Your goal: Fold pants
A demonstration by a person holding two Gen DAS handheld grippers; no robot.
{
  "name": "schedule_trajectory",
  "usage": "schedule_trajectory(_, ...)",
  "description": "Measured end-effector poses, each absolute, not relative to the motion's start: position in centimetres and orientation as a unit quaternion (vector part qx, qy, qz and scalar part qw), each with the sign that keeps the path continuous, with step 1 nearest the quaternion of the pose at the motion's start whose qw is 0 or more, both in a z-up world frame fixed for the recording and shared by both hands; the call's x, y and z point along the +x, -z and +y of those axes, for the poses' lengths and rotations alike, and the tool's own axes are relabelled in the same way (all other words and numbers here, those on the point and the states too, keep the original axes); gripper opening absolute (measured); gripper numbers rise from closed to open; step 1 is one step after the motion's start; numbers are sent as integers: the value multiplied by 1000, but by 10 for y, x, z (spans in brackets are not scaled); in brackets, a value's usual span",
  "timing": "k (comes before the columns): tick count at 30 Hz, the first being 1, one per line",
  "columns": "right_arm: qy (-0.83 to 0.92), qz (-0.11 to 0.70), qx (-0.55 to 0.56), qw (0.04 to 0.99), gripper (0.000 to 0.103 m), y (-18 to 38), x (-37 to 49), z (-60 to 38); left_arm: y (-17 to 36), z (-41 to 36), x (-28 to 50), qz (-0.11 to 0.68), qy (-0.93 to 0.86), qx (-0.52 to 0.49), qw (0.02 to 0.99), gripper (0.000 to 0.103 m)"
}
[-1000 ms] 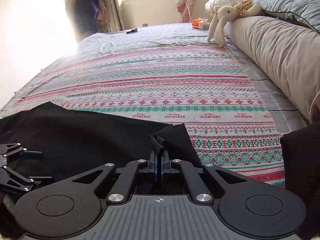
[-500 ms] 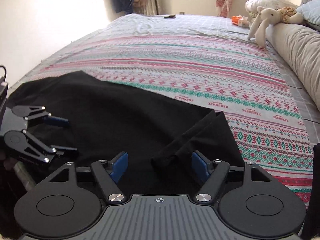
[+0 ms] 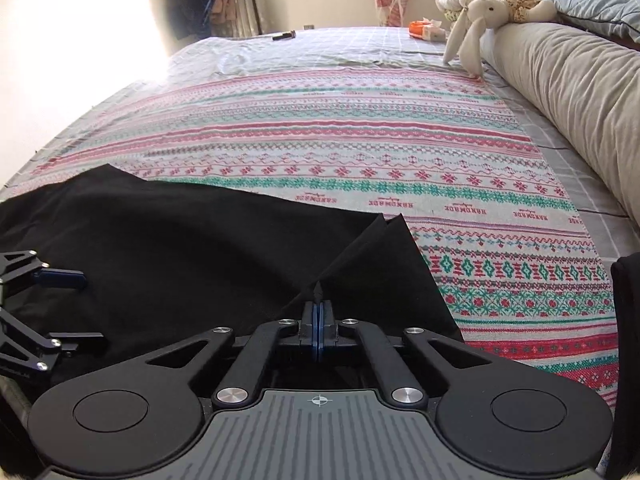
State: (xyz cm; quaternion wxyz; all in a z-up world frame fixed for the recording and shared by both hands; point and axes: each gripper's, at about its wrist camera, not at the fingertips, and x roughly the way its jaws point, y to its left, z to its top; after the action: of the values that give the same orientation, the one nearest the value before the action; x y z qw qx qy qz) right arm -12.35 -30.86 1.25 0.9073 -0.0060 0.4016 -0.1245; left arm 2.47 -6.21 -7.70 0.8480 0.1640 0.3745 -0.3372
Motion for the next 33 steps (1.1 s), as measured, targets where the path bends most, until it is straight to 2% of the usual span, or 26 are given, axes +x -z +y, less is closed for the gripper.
schedule_trajectory(5, 66, 409, -15, 910, 0, -14, -123, -283, 77, -62, 24, 374, 337, 164, 848, 95)
schedule_trajectory(7, 78, 428, -36, 900, 10, -3, -118, -278, 77, -61, 24, 374, 337, 164, 848, 95)
schedule_trajectory(9, 80, 448, -37, 890, 12, 7, -114, -278, 77, -62, 24, 374, 337, 164, 848, 95)
schedule_trajectory(11, 75, 451, -40, 889, 21, 10, -116, -276, 77, -62, 25, 374, 338, 163, 848, 95)
schedule_trajectory(13, 72, 447, -44, 890, 45, 10, -118, -273, 77, -62, 25, 374, 337, 163, 848, 96)
schedule_trajectory(15, 76, 440, -52, 893, 54, 10, -119, -269, 77, -62, 25, 374, 336, 163, 849, 96)
schedule_trajectory(21, 119, 430, -89, 891, 53, 23, -113, -263, 77, -62, 25, 373, 336, 163, 849, 96)
schedule_trajectory(23, 137, 416, -87, 895, 46, 25, -112, -265, 77, -62, 25, 373, 336, 163, 849, 96)
schedule_trajectory(25, 158, 407, -81, 896, 11, 24, -111, -271, 77, -63, 25, 374, 336, 163, 849, 96)
schedule_trajectory(26, 167, 405, -82, 895, 6, 22, -110, -274, 77, -63, 25, 374, 337, 164, 848, 96)
schedule_trajectory(33, 296, 351, -55, 887, 3, -14, -110, -331, 75, -70, 5, 355, 441, 173, 806, 95)
